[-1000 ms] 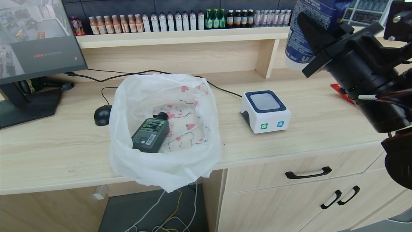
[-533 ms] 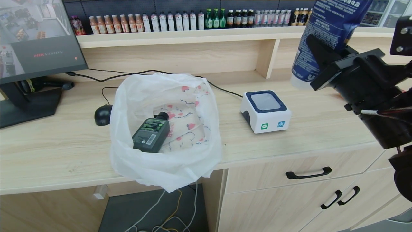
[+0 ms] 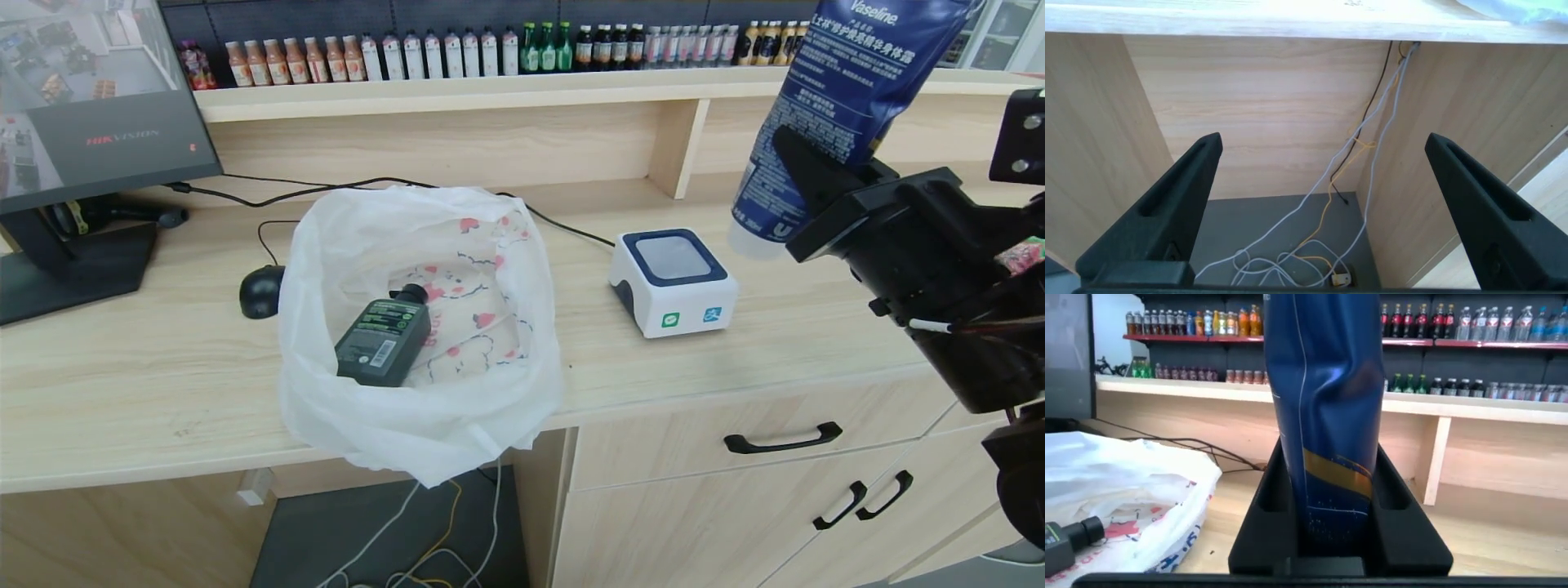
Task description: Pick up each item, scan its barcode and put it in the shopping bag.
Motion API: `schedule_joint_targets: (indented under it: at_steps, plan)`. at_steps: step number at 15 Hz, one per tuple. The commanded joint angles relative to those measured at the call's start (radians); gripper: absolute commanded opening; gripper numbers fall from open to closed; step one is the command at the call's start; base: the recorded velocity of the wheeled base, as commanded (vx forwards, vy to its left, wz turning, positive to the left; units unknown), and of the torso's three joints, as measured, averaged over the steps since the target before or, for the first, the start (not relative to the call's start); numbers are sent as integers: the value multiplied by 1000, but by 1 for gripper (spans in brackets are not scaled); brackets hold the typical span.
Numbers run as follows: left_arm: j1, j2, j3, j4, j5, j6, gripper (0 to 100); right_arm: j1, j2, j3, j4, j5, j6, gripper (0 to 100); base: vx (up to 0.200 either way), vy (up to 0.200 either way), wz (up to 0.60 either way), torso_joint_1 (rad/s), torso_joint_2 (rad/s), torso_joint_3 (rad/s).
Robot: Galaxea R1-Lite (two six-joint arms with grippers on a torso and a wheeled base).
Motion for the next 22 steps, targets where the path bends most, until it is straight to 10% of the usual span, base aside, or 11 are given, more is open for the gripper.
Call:
schedule_joint_targets:
  at_steps: [1, 13, 22]
  plan:
    - [0, 0, 0, 0, 0, -1, 100, 3, 30, -24, -1, -5, 3, 0, 0, 200, 0, 2, 7, 7]
    - [-2, 0, 0, 0, 0, 2, 100, 40, 29, -5, -5, -5, 12, 0, 0, 200, 0, 2, 1, 2]
    - [-2, 0, 0, 0, 0, 0, 100, 38, 10, 64, -17, -13, 209, 0, 0, 0, 0, 0, 0, 0]
